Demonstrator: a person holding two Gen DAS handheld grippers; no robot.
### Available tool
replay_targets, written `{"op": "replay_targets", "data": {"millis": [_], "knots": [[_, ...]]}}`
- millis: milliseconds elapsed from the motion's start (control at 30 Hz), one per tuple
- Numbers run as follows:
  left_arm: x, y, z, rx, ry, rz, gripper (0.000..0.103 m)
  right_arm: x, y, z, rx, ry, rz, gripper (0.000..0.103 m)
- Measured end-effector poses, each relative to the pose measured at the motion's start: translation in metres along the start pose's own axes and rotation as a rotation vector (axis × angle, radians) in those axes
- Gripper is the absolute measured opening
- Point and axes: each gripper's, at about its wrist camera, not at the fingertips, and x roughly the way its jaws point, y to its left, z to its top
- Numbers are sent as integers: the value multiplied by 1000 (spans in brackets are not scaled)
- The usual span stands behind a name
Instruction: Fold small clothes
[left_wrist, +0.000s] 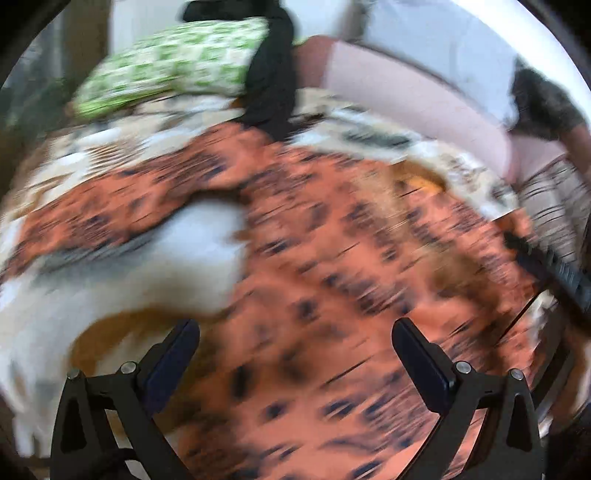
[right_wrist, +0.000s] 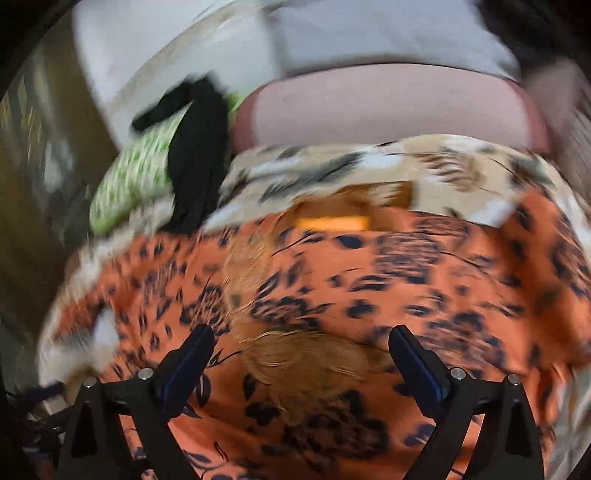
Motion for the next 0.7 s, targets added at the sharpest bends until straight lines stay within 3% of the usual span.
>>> {"op": "replay_targets", "data": {"millis": [133,267,367,433,467,500,533,600,700], "knots": [[42,-55,51,-6,46,-247,103,-31,-54,12,167,-32,-33,97],[103,-96,92,-69,147,-403,99,-57,-78,6,233,-50,-24,97],[149,-109,104,-101,243,-382,78,-75,-86,-4,247,-62,-11,97],[175,-109,100,-142,307,-367,53,-80,-92,-11,254,-66,-7,97],[177,-107,100,-158,284,-360,49,-80,-94,-14,259,-67,-3,97],[176,-106,100,-162,276,-350,39,-79,-96,-15,264,-64,1,97],[176,-106,102,-153,282,-336,10,-78,-99,-17,266,-59,4,97],[170,-105,105,-126,265,-313,5,-73,-101,-17,262,-48,8,97],[130,-104,113,-73,125,-285,4,-69,-103,-14,272,-44,4,97]]}}
